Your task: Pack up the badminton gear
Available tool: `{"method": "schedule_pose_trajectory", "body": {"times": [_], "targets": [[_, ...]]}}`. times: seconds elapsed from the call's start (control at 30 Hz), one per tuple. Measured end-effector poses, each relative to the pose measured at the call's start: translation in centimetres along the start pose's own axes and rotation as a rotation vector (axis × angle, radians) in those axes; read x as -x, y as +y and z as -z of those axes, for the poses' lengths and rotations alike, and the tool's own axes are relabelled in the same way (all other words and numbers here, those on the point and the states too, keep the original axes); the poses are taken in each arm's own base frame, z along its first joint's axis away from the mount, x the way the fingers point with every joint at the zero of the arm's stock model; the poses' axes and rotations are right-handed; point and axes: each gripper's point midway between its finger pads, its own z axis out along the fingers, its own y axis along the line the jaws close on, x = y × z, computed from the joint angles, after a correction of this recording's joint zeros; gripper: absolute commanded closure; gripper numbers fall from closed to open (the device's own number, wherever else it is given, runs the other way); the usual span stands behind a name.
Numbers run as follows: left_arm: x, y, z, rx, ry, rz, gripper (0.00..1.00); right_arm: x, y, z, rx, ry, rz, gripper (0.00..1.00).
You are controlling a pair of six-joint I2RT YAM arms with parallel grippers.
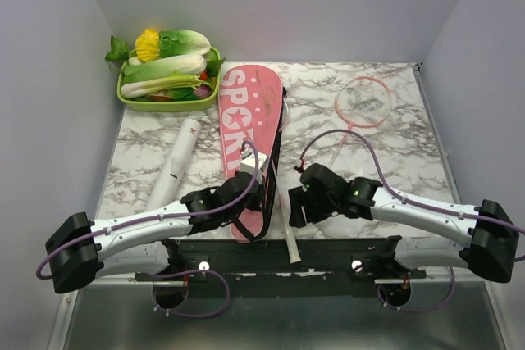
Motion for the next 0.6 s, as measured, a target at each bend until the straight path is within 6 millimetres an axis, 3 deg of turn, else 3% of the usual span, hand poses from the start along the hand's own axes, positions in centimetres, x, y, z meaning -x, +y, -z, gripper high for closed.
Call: {"method": "schedule_pose_trajectory", "body": {"times": [0.23, 0.5, 0.6], "targets": [[-0.2, 0.1, 0.0, 0.0, 0.0, 0.001, 1.0, -5.5, 1.1, -0.7, 0.022, 0.115, 0.008, 0.33], [-0.3, 0.3, 0.1, -0.001, -0.004, 0.003, 1.0, -7.6, 1.9, -2.8, 0.004, 0.171, -0.038, 0.33], [-0.3, 0.4, 0.4, -0.002, -0.013, 0.006, 1.0, -8.2, 1.9, -3.6, -0.015, 0.194, -0.047, 0.39]]}}
